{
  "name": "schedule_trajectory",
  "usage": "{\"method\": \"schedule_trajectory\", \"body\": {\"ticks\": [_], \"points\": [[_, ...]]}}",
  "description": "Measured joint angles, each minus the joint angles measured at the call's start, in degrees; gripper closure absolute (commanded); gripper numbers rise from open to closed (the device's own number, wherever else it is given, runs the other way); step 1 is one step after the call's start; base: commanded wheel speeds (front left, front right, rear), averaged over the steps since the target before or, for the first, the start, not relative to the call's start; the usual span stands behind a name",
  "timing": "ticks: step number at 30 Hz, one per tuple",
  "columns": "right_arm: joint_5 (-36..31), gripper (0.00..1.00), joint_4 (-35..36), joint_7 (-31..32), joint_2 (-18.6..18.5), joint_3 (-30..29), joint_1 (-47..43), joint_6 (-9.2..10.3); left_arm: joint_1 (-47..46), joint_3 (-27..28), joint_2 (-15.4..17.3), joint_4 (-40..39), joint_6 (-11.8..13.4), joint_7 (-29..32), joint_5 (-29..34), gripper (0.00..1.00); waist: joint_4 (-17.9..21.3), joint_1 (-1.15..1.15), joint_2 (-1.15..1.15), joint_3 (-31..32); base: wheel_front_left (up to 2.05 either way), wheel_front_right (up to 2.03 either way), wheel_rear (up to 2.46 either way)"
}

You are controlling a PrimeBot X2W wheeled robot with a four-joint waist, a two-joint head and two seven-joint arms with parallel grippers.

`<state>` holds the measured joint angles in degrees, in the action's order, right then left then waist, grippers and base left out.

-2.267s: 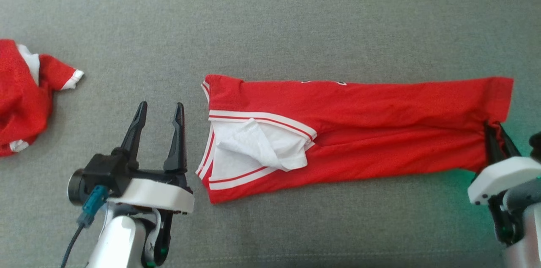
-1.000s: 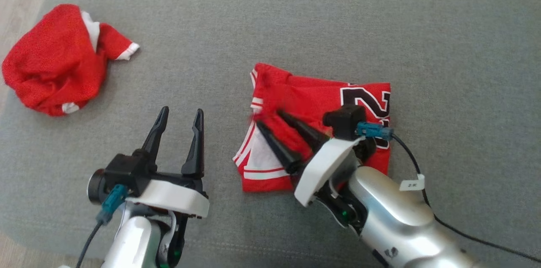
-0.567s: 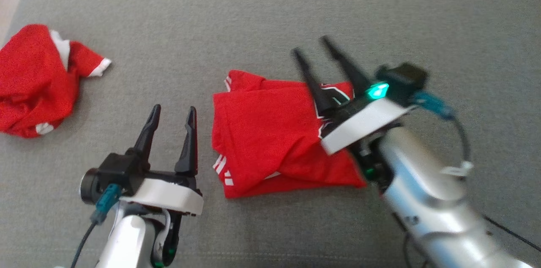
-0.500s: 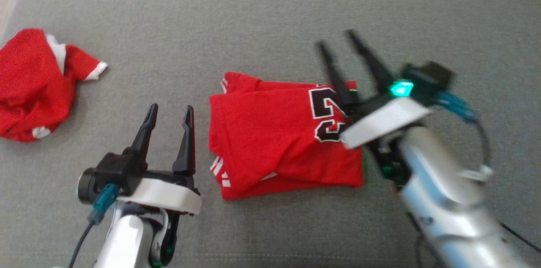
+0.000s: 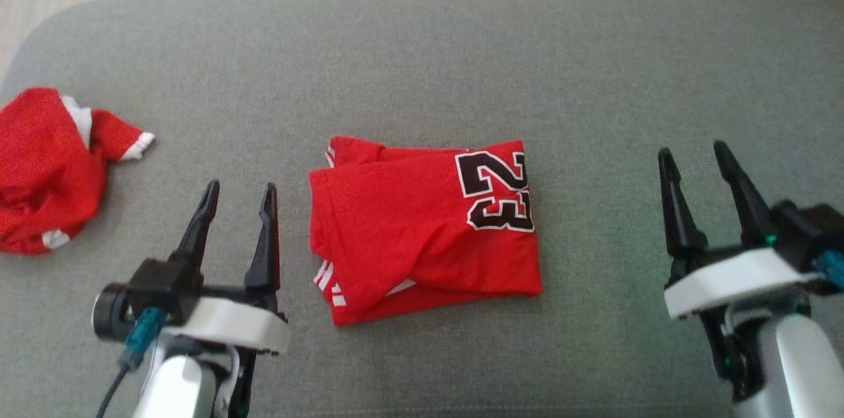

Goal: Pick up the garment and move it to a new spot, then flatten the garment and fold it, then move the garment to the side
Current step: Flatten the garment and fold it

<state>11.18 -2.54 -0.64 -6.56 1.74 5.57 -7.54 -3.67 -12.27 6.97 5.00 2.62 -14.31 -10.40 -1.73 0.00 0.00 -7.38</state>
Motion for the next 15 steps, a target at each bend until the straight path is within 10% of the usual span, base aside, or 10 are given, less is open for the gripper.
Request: {"method": "schedule_trajectory", "body": {"ticks": [15], "points": [[-1.09,0.0,6.22,4.01,2.87,-1.74,-12.7,0.0,9.37,-1.0,0.62,-0.35,0.49,0.68,-0.89,0.0,-0.05,0.0,0.0,8.41,0.0,0.0,0.0]]}}
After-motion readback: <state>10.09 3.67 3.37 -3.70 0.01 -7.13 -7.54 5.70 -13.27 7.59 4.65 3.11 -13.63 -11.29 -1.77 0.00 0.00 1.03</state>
